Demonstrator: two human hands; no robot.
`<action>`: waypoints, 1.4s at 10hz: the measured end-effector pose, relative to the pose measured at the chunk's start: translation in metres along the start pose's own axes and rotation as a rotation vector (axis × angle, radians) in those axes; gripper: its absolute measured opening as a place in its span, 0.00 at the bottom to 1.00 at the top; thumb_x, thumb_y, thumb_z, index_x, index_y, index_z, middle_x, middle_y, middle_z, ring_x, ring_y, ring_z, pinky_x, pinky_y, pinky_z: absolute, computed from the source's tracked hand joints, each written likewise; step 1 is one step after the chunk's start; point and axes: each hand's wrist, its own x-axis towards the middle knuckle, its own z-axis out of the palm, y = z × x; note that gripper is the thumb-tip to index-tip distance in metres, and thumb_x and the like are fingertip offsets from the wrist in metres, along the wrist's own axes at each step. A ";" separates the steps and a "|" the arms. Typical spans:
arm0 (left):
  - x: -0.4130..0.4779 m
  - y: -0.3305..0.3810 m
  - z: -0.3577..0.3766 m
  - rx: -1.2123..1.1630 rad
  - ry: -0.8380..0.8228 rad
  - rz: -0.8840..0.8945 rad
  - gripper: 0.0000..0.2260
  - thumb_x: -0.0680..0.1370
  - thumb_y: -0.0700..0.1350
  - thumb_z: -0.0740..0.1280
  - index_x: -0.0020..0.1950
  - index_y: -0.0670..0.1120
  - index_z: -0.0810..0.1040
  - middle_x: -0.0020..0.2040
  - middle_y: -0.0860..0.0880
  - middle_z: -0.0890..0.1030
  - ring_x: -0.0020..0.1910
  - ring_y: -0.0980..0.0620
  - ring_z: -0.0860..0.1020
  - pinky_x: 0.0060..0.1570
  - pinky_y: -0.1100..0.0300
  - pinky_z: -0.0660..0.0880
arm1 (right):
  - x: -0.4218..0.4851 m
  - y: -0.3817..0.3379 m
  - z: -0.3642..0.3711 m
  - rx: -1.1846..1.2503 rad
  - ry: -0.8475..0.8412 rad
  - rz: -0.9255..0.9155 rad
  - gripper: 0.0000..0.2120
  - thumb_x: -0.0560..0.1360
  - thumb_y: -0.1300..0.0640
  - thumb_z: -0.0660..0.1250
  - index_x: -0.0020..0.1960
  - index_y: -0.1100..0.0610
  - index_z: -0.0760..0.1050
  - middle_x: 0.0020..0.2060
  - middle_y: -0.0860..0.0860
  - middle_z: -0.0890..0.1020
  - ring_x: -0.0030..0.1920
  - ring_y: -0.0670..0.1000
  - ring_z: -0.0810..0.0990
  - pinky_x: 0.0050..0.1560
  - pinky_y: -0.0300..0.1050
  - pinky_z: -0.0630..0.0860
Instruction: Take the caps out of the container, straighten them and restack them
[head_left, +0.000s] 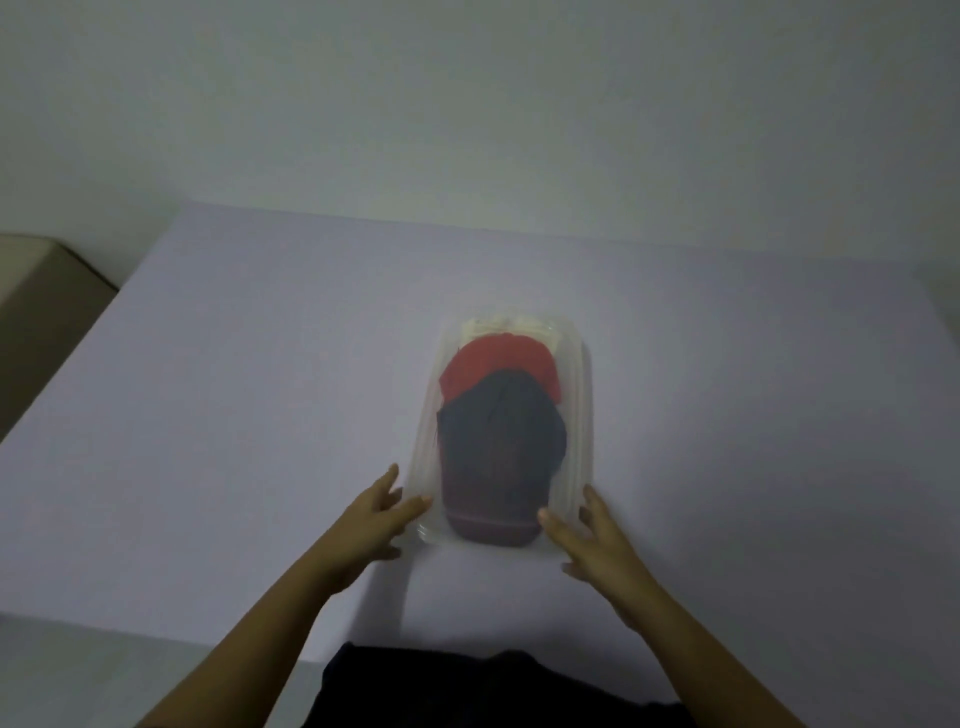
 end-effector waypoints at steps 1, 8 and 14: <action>0.008 0.008 0.007 -0.170 -0.041 0.063 0.24 0.75 0.41 0.69 0.69 0.45 0.68 0.62 0.41 0.77 0.55 0.42 0.79 0.55 0.43 0.78 | 0.010 0.001 -0.005 0.105 -0.004 -0.071 0.22 0.73 0.61 0.70 0.64 0.50 0.69 0.54 0.44 0.79 0.50 0.42 0.79 0.44 0.35 0.78; 0.164 0.159 0.076 -0.304 -0.105 0.112 0.25 0.73 0.34 0.68 0.69 0.40 0.68 0.58 0.39 0.80 0.55 0.37 0.79 0.53 0.42 0.78 | 0.163 -0.090 -0.143 0.130 0.002 -0.169 0.21 0.69 0.57 0.72 0.60 0.48 0.73 0.54 0.46 0.83 0.53 0.45 0.82 0.48 0.38 0.78; 0.126 0.191 0.087 0.313 0.177 0.422 0.31 0.79 0.56 0.59 0.77 0.48 0.50 0.78 0.47 0.55 0.76 0.46 0.56 0.72 0.49 0.57 | 0.140 -0.118 -0.132 -0.342 0.309 -0.414 0.29 0.77 0.52 0.63 0.74 0.56 0.57 0.72 0.52 0.65 0.72 0.52 0.63 0.67 0.40 0.60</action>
